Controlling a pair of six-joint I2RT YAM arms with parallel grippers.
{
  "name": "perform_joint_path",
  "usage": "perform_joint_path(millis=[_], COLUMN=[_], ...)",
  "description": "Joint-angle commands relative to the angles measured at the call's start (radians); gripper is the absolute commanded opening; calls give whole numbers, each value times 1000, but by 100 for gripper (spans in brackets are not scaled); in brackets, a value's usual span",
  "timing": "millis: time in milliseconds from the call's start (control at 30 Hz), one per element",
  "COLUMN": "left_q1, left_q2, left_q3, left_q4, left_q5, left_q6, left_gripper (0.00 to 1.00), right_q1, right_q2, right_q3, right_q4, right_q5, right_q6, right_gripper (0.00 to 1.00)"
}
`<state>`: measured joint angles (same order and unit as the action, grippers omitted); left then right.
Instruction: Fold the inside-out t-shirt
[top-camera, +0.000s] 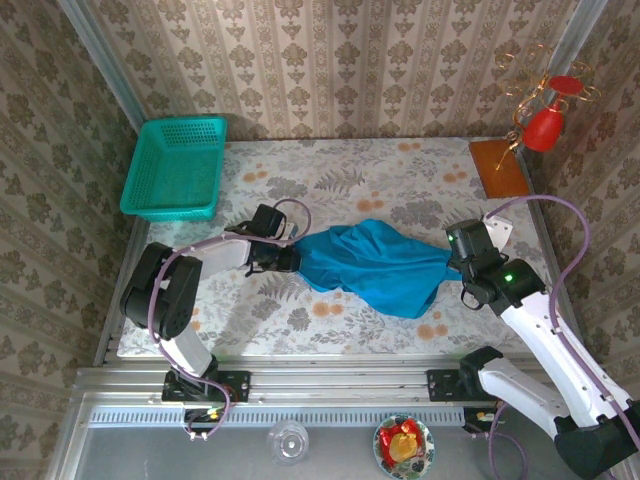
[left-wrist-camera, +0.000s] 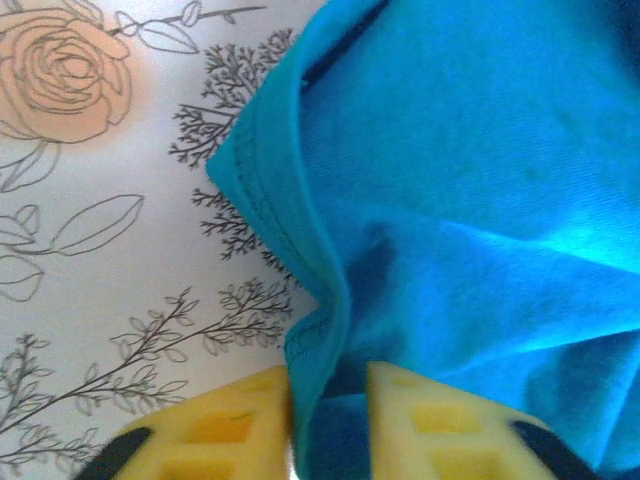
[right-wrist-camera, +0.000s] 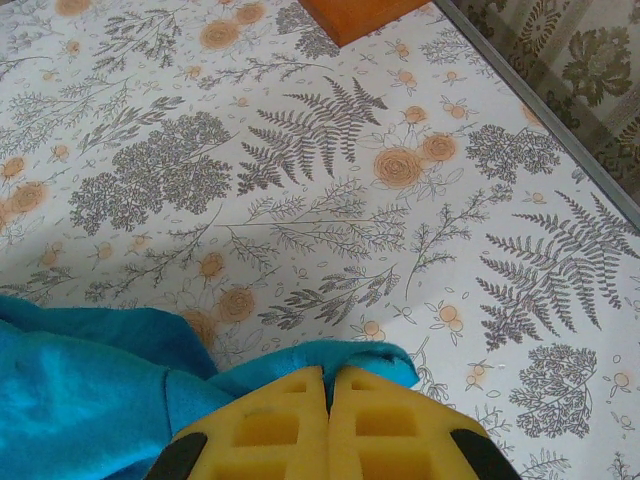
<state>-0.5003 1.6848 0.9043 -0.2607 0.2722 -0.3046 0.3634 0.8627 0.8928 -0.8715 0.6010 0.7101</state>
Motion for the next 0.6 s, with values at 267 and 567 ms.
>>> perform_joint_path(millis=[267, 567], left_q1=[168, 544], left_q2=[-220, -471], left_q3=[-35, 167], left_q4=[141, 242], left_q5=[179, 533], left_q6=[-54, -215], left_gripper=[0, 0], right_q1=[-27, -161], right_q2=[-15, 69], right_q3=[58, 289], right_q4=[55, 187], right_q5=[22, -4], right_q6=[-48, -180], right_gripper=[0, 0])
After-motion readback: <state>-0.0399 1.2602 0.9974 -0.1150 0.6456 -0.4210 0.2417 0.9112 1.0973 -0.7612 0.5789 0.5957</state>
